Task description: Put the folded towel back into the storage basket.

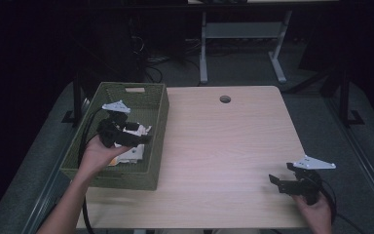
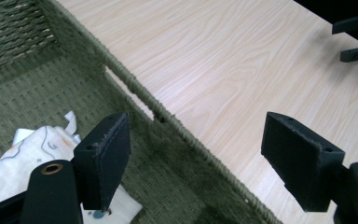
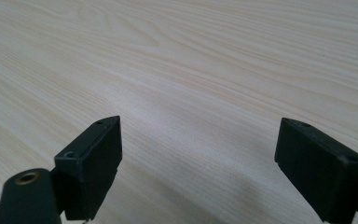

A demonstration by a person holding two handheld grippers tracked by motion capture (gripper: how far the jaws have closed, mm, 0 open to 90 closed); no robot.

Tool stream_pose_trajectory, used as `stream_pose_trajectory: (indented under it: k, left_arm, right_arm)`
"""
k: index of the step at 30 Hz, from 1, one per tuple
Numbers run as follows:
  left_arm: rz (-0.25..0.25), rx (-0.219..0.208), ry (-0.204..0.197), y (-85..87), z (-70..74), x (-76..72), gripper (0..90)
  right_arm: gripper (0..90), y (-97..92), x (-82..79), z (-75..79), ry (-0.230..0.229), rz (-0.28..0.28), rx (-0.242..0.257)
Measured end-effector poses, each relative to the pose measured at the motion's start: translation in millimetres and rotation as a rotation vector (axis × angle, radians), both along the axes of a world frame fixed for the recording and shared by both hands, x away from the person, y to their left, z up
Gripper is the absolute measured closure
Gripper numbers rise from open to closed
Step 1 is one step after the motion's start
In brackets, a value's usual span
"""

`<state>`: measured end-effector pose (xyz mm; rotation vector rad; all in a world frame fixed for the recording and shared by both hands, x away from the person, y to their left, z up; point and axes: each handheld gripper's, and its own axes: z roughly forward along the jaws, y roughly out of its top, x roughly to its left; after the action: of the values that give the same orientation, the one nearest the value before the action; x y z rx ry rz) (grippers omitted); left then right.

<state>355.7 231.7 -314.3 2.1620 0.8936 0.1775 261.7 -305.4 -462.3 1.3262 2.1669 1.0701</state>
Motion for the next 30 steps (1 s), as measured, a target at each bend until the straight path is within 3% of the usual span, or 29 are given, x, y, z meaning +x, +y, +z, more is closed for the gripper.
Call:
stream_pose_trajectory:
  k: [14, 30]
  left_arm:
    - [-0.013, -0.02, -0.009, -15.5, -0.6, -1.9, 24.2]
    - [-0.069, -0.033, -0.037, -52.8, 3.1, -15.2, 24.2]
  right_arm:
    - [14.4, -0.4, -0.1, 0.5, -0.003, 0.003, -0.002]
    - [14.4, -0.3, -0.4, 0.9, -0.004, 0.006, 0.0]
